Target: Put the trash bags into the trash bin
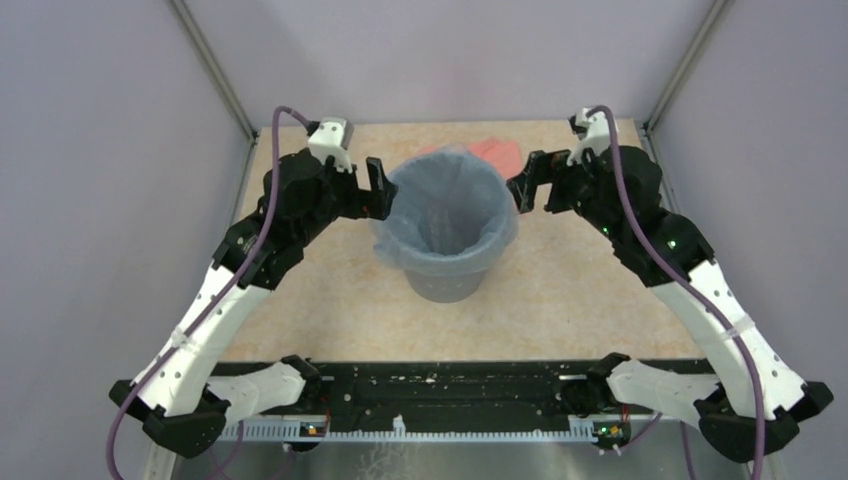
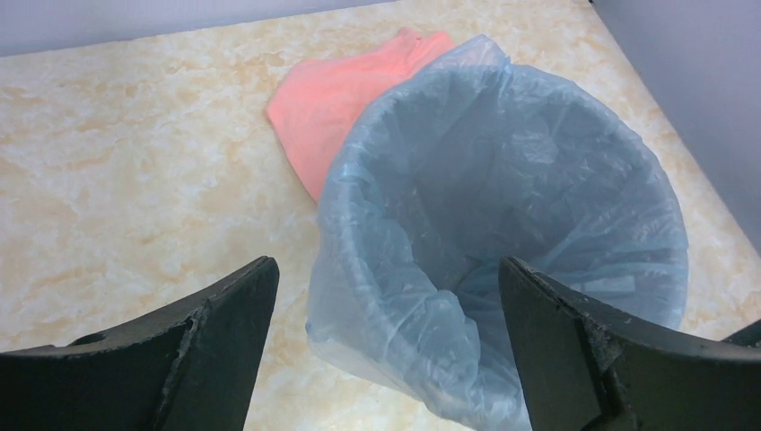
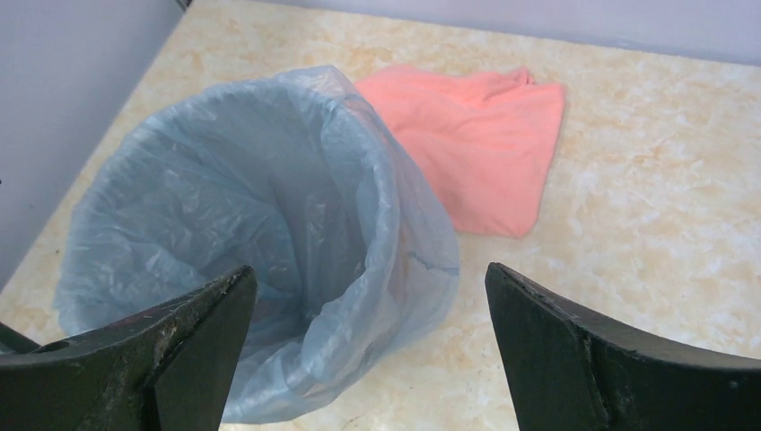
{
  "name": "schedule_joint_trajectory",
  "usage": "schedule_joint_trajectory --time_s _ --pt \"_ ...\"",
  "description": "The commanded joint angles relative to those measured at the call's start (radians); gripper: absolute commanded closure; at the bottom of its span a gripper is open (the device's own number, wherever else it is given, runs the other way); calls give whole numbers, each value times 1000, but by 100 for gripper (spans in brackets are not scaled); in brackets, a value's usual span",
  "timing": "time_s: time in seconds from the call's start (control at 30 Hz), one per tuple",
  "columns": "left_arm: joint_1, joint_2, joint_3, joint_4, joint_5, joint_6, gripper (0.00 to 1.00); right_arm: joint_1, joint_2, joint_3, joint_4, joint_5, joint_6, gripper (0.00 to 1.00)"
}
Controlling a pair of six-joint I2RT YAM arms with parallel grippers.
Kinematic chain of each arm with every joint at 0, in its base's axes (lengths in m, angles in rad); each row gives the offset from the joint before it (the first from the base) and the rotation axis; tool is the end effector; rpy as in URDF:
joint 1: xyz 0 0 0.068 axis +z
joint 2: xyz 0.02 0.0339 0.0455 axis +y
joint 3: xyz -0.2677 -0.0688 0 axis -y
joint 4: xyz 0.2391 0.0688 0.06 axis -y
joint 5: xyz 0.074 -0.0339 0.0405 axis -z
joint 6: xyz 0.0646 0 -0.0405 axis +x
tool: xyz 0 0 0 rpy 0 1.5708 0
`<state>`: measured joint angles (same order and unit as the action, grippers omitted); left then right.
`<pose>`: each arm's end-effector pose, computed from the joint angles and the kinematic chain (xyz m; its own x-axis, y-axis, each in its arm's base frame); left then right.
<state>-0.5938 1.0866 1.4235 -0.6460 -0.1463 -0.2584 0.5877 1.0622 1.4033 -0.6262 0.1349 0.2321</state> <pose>0.1980 -0.1223 0.4441 -0.3558 -0.0648 -0.9323 0.3595 0.9114 -0.2005 0.1940 0.1188 0.4450 -0.3295 0.0544 -0.9426 -0.3763 0.9081 0.1839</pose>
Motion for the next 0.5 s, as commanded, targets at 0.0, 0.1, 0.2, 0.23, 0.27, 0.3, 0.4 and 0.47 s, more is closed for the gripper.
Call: schedule_joint_trajectory --time_s 0.0,0.1,0.2,0.23,0.27,0.3,0.4,0.47 --pt "-4 -88 -84 97 44 10 2 2 -97 -70 99 4 43 1" --pt "-4 -153 -139 123 58 8 2 1 -155 -126 123 2 61 1" --pt "-3 -207 -180 130 62 8 1 2 -212 -187 160 -6 76 1" --pt "-4 -220 -190 128 63 8 2 1 -229 -203 170 -4 82 1" --pt "-4 -233 -198 125 62 4 2 2 -245 -221 180 -3 86 1" --pt "-3 -245 -207 122 60 1 2 1 -259 -235 190 -2 90 1" --pt "-4 -279 -240 123 47 -6 2 2 -293 -265 211 1 92 1" --pt "-4 -294 -256 124 41 -13 2 2 -308 -275 215 3 92 1"
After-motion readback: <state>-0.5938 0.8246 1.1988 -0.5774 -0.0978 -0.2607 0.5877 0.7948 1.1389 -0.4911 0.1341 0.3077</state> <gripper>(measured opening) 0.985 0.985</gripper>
